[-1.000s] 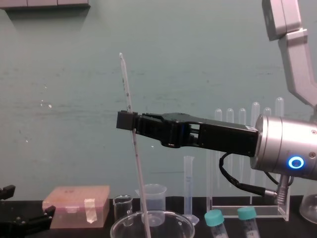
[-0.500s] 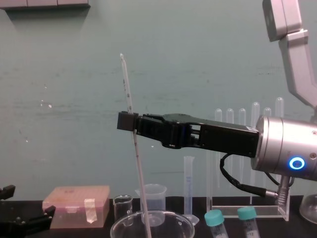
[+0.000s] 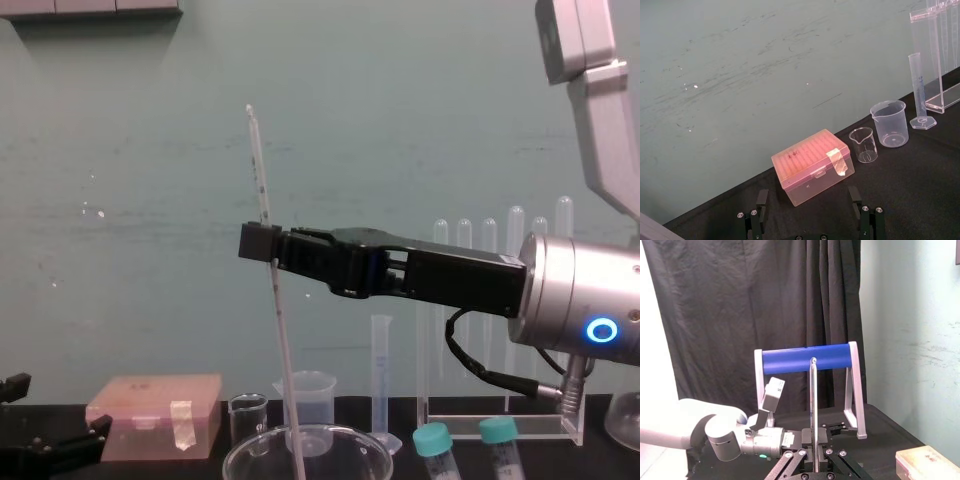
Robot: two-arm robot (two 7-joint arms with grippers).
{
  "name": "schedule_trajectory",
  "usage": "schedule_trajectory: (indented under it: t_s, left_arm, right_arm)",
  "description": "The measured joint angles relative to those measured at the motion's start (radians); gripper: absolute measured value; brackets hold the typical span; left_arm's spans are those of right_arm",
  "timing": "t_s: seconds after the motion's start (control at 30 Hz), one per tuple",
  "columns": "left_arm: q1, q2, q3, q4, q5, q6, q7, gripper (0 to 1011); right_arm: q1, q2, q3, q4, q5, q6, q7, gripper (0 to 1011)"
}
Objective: Hold the thermometer with one hand and immerse one end into the beaker, then reinsert it into the test tube rack.
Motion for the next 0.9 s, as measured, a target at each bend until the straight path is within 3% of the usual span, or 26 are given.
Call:
schedule_trajectory:
  t_s: [0.9]
  left_arm:
    - [0.0, 0.0, 0.0, 0.0, 0.0, 0.0, 0.0, 1008]
  right_arm:
    - [-0.005, -0.002, 0.007, 0.004, 0.01, -0.018, 0.015, 57]
